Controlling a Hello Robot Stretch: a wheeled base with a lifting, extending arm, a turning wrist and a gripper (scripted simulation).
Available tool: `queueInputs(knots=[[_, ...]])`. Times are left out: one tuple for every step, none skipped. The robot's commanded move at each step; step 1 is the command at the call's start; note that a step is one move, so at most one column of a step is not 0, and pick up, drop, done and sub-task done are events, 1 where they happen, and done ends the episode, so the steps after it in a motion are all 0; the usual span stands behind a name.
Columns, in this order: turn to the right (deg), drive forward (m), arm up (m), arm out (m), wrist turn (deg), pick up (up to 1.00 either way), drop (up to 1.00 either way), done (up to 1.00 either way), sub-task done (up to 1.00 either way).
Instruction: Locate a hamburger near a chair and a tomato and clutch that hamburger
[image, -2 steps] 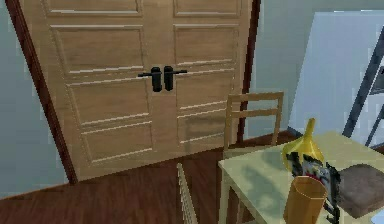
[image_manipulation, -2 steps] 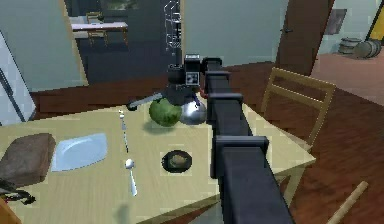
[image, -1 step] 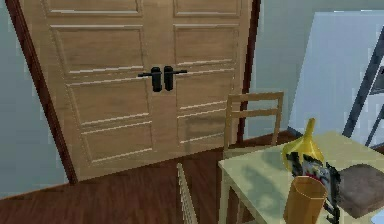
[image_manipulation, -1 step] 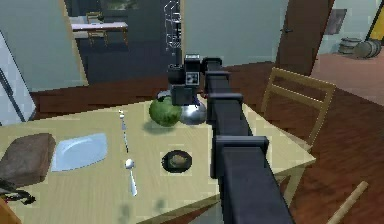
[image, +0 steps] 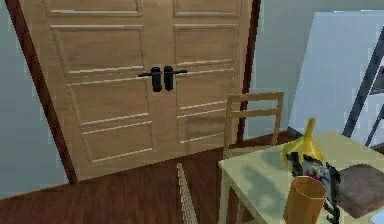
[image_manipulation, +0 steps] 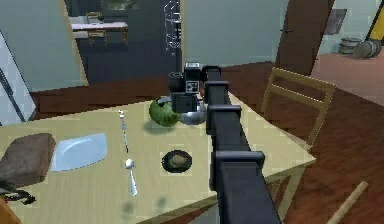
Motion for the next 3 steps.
queueInputs(knots=[[0.0, 0.0, -0.32, 0.0, 0.0, 0.0, 0.0, 0.0, 0.0], [0.0, 0.0, 0.0, 0.0, 0.0, 1.0, 0.0, 0.0, 0.0], [0.0, 0.0, 0.1, 0.0, 0.0, 0.0, 0.0, 0.0, 0.0]])
